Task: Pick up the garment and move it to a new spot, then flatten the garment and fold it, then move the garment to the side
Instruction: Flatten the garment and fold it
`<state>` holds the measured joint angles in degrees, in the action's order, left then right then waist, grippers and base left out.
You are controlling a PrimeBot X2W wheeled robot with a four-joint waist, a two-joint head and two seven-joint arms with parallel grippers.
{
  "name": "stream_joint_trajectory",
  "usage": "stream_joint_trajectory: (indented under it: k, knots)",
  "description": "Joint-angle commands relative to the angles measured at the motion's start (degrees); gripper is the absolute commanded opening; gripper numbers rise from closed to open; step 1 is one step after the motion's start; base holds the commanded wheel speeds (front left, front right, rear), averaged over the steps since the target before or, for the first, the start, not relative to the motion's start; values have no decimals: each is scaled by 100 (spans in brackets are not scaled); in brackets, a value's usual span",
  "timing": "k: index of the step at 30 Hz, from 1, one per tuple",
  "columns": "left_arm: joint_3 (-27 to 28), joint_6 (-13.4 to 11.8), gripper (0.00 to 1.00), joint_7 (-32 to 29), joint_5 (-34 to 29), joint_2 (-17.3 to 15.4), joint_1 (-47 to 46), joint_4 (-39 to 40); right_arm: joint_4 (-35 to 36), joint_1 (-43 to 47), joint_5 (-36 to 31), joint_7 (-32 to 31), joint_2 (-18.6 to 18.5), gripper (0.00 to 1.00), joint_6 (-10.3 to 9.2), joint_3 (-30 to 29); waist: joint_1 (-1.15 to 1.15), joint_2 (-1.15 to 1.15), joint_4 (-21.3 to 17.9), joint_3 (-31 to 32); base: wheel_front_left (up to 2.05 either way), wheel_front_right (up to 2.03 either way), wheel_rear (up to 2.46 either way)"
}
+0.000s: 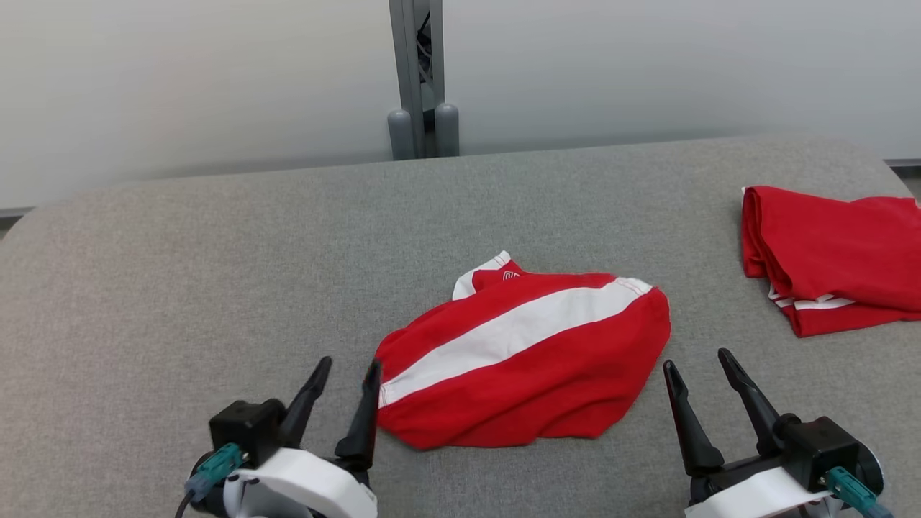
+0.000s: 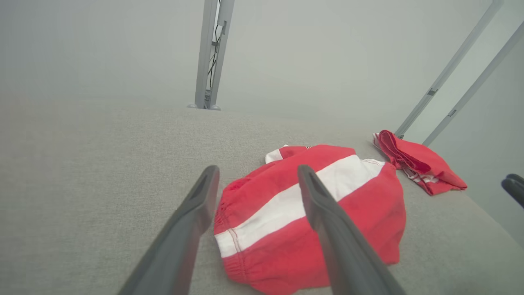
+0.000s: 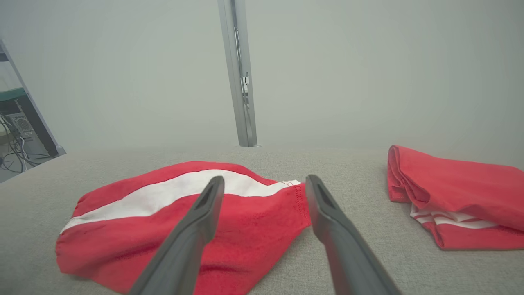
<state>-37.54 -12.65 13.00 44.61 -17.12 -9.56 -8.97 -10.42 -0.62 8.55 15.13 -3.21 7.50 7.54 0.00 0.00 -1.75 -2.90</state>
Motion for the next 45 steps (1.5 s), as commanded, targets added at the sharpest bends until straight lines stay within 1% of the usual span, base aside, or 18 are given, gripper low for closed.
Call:
stream_joint_trajectory:
  k: [1, 5, 9, 12, 15, 21, 26, 32, 37, 44, 45]
  knots:
    - [95, -81, 100, 61, -49, -29, 98, 42, -19, -4, 45, 0, -33, 100, -2, 6, 0, 0, -15, 84, 0, 0, 0]
    - [461, -385, 100, 183, -173, -9, 341, 233, -84, -7, 137, 0, -30, 100, -2, 38, 0, 0, -31, 273, 0, 0, 0]
    - [851, -646, 100, 218, -480, 98, 631, 437, -142, 4, 207, 0, -31, 100, -2, 55, 0, 0, -55, 445, 0, 0, 0]
    - [1164, -727, 100, 217, -817, 214, 951, 576, -160, 69, 228, 0, -44, 100, -2, 23, 0, 0, -67, 564, 0, 0, 0]
    - [1320, -728, 100, 219, -1152, 362, 1203, 694, -130, 200, 210, 0, -56, 100, -2, -117, 0, 0, -22, 693, 0, 0, 0]
    - [1746, -588, 100, 221, -1775, 696, 1664, 810, 4, 490, 99, 0, -37, 100, -2, -298, 0, 0, 44, 806, 0, 0, 0]
    - [2067, -452, 100, 221, -2267, 960, 1941, 676, 49, 608, 25, 0, -22, 100, -2, -365, 0, 0, 43, 819, 0, 0, 0]
    - [2283, -137, 100, 221, -2720, 1154, 2012, 552, 18, 606, -8, 0, -10, 100, -2, -380, 0, 0, 42, 785, 0, 0, 0]
    - [2466, 59, 100, 221, -2919, 1272, 2034, 484, 5, 570, -6, 0, -4, 100, -2, -362, 0, 0, 46, 766, 0, 0, 0]
    - [2581, 195, 100, 221, -3055, 1353, 2055, 434, -6, 554, -3, 0, 1, 100, -2, -322, 0, 0, 38, 752, 0, 0, 0]
    - [2575, 255, 100, 221, -3061, 1371, 2052, 379, -8, 542, 7, 0, 3, 100, -2, -320, 0, 0, 40, 741, 0, 0, 0]
